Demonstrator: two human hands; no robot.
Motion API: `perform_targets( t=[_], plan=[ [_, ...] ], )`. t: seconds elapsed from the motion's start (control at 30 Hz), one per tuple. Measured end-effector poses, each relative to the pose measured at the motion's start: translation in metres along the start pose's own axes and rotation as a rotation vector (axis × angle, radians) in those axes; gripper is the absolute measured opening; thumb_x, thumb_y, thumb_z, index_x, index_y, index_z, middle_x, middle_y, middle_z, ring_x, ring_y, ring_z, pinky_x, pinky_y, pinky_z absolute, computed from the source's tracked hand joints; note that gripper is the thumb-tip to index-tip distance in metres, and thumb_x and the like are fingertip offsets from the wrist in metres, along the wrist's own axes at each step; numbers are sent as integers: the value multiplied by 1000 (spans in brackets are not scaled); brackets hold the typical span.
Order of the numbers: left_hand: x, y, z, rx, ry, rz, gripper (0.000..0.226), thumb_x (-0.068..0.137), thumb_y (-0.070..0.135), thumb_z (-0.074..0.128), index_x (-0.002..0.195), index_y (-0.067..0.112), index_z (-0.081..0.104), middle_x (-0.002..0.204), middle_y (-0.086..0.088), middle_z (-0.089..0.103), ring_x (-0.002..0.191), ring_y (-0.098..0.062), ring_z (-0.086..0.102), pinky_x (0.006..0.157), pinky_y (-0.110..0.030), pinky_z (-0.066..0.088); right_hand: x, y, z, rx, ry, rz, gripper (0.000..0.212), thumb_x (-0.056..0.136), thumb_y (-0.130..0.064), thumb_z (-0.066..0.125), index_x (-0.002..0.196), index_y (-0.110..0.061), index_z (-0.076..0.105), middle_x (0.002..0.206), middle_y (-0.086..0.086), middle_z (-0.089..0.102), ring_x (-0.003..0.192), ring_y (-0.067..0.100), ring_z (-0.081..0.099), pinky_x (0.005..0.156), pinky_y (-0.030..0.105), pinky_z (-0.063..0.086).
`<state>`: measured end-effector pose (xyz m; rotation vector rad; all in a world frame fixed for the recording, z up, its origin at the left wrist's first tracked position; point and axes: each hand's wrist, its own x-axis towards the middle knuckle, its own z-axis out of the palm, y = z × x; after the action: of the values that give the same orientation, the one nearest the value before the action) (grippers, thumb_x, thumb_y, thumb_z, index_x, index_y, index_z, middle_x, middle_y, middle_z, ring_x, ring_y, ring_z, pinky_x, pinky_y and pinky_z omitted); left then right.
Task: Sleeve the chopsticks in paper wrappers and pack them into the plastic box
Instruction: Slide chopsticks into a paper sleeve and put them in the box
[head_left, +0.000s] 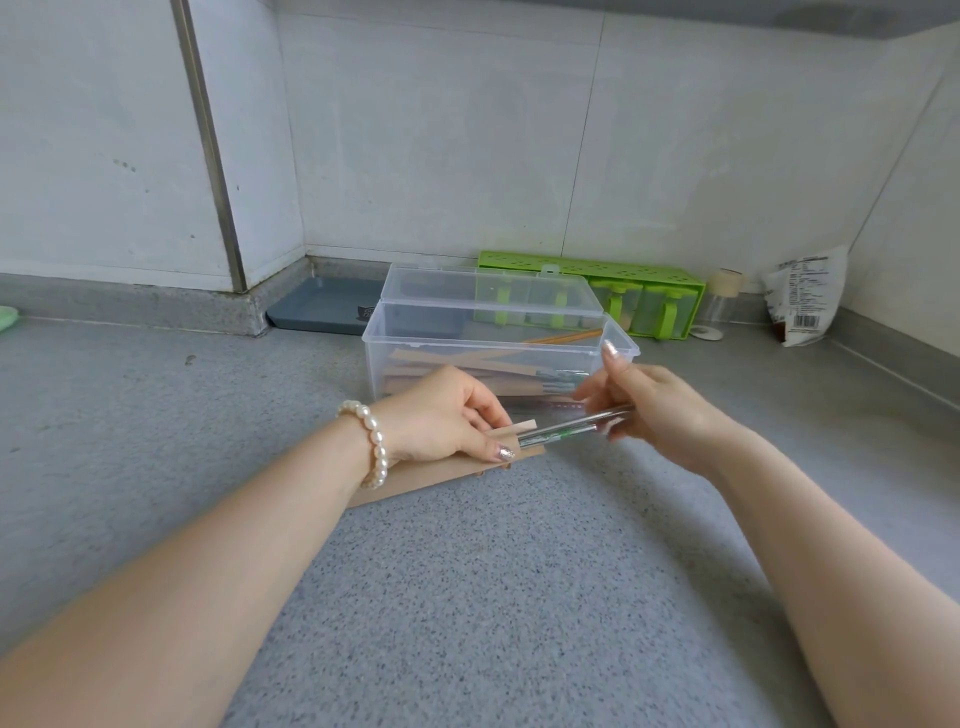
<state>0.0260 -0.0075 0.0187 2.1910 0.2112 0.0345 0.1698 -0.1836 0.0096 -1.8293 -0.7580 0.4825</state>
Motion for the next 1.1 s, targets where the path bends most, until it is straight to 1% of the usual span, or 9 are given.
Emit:
perform_targets(
  t=[0.2,0.43,0.63,0.7,0.77,0.83,0.9,1.03,1.1],
  plan=[
    [-2,2,2,-26,-4,23,20,71,1,76,89,6,69,67,8,70,65,-1,67,69,-14,53,3,-3,22,58,-184,8,73,80,-67,24,104,-12,66,83,6,63,80,19,57,70,30,44],
    [-2,6,5,-96,-8,33,17,71,-2,75,82,10,69,66,4,71,63,-5,67,64,-13,51,-1,-9,27,43,-308,-7,75,80,-68,20,112,-15,63,85,7,62,72,16,55,65,27,42],
    [-2,5,5,-81,-6,29,18,69,-2,76,78,12,69,64,5,70,61,-4,66,66,-14,52,-6,-11,32,-61,-308,-47,69,86,-63,18,111,-18,64,85,8,63,69,15,57,68,29,44],
    [-1,5,5,-69,-4,28,18,69,0,77,79,12,69,65,4,70,62,-4,66,67,-15,52,-6,-12,32,-80,-276,-52,68,87,-62,21,108,-14,64,78,7,63,63,15,56,62,27,44],
    [0,5,5,-66,3,25,18,70,1,76,81,12,68,68,4,71,64,-4,67,69,-16,53,-4,-12,30,-70,-204,-55,61,84,-60,34,100,-9,63,66,6,58,57,18,52,54,27,40],
    [0,4,1,-61,26,21,19,70,2,76,82,14,67,68,5,71,64,-3,67,68,-16,52,-2,-11,22,3,-151,-56,46,77,-50,55,88,-6,61,60,8,55,52,20,48,49,28,37],
    [-1,4,-4,-60,49,19,19,71,5,77,83,16,67,69,6,72,63,-2,67,69,-17,50,-3,-12,11,138,-146,-47,28,72,-29,66,82,-3,60,58,9,57,46,17,49,45,23,38],
    [-4,6,-8,-100,101,20,18,72,11,77,86,19,66,70,8,72,67,0,66,73,-19,48,-7,-11,3,373,-112,-51,9,71,-8,64,71,0,66,57,11,62,45,17,54,45,22,45],
    [-2,13,-16,-126,293,56,14,76,21,74,87,20,66,79,8,72,73,-2,66,74,-22,49,-7,-17,-1,459,-27,-84,12,75,-4,61,66,-2,69,55,12,61,43,17,54,44,21,43]
  ],
)
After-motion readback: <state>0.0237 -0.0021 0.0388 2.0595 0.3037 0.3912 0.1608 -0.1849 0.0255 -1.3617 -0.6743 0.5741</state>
